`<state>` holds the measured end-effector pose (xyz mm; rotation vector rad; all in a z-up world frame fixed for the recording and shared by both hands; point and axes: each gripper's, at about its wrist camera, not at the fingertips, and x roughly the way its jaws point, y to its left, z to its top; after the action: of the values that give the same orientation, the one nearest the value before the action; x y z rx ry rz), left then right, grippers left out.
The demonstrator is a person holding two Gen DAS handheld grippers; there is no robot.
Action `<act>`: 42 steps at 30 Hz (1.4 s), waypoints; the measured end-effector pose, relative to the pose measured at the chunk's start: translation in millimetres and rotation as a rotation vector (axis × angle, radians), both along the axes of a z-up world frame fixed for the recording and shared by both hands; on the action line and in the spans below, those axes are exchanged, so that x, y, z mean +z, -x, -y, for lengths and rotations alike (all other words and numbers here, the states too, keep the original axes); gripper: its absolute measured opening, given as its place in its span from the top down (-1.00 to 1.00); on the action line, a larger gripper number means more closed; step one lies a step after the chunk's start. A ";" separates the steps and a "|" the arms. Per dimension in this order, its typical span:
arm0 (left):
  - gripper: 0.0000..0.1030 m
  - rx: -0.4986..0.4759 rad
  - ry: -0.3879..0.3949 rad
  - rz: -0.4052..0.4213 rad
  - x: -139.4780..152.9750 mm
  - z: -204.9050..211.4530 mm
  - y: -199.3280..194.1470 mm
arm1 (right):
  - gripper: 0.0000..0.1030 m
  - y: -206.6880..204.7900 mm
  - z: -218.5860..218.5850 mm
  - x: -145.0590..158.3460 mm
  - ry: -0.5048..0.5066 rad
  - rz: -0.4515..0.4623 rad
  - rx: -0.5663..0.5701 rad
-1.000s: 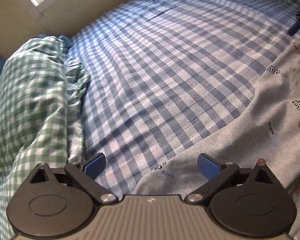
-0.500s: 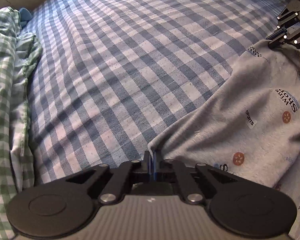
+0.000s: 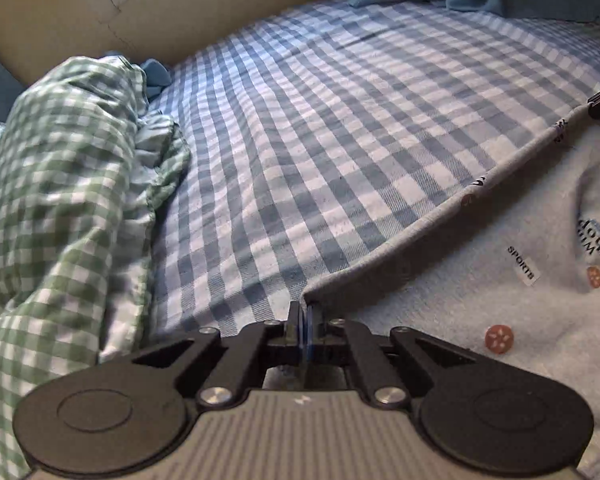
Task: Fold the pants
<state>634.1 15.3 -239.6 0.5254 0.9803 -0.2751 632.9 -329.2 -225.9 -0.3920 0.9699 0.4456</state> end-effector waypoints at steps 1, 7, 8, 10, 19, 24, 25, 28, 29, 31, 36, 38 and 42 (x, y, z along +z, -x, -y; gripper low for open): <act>0.96 0.007 0.011 -0.019 -6.8 -2.0 -2.7 | 1.00 -4.1 -0.7 -8.0 0.010 -0.016 -0.010; -0.84 -0.036 0.140 0.026 17.9 -41.6 7.2 | 0.24 -1.5 5.3 -5.7 -0.029 -0.037 0.011; -0.86 -0.052 0.160 0.053 24.4 -50.5 9.2 | -0.07 -1.2 8.5 1.5 -0.063 -0.047 0.035; -0.86 -0.065 0.157 0.045 30.6 -64.3 7.7 | -0.42 -0.6 11.4 12.5 -0.115 -0.044 0.066; 0.60 -0.031 0.187 -0.199 7.2 -83.5 -11.0 | -0.38 -26.0 -29.8 -1.6 -0.187 -0.085 0.080; 0.96 -0.022 0.157 -0.216 6.6 -69.3 -8.3 | 0.14 -35.8 -67.5 -18.2 -0.149 -0.116 0.153; 0.97 -0.026 0.131 -0.196 9.2 -65.1 -4.1 | 0.35 -36.7 -73.6 -20.7 -0.135 -0.126 0.160; 0.97 -0.029 0.089 -0.126 23.8 -57.9 11.0 | 0.98 -30.4 -84.2 -14.2 -0.106 -0.105 0.185; 0.97 -0.035 0.079 -0.091 32.1 -55.6 19.2 | 0.99 -24.7 -84.6 -7.2 -0.104 -0.081 0.186; 0.97 -0.052 0.072 -0.020 50.0 -52.9 38.8 | 1.00 -9.3 -82.1 11.5 -0.101 -0.034 0.190; 0.97 -0.142 0.078 0.146 98.5 -55.5 107.1 | 1.00 67.2 -77.5 77.1 -0.083 0.111 0.217; 0.97 -0.186 0.067 0.201 114.3 -58.1 140.4 | 1.00 109.9 -77.4 97.9 -0.076 0.148 0.227; 0.97 -0.324 -0.002 0.284 127.4 -60.0 216.4 | 1.00 194.0 -80.5 119.2 -0.080 0.159 0.242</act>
<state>417.6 75.3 -112.2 0.7054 0.6180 -0.4749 438.9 -248.7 -106.8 -0.4679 0.7508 0.6608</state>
